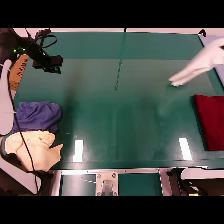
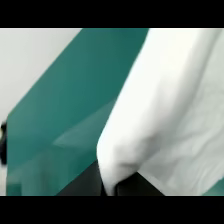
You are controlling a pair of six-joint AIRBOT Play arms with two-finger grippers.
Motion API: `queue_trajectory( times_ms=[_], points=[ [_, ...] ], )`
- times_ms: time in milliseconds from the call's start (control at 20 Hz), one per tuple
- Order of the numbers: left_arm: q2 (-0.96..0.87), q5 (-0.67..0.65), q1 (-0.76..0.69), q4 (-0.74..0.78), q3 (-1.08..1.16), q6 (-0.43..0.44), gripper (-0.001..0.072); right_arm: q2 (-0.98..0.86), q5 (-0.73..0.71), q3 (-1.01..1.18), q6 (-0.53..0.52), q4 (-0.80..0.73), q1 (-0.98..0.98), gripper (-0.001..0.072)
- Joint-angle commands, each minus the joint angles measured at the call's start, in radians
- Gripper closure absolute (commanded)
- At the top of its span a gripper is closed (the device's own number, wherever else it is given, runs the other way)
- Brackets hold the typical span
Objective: Fold the shirts.
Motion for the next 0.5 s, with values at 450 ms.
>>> queue_trajectory(
  times_ms=[450],
  points=[
    [0.001,-0.046,0.000,0.000,0.000,0.000,0.0678,0.039,0.154,0.004,0.010,-0.048,-0.418,0.0700]
  ],
)
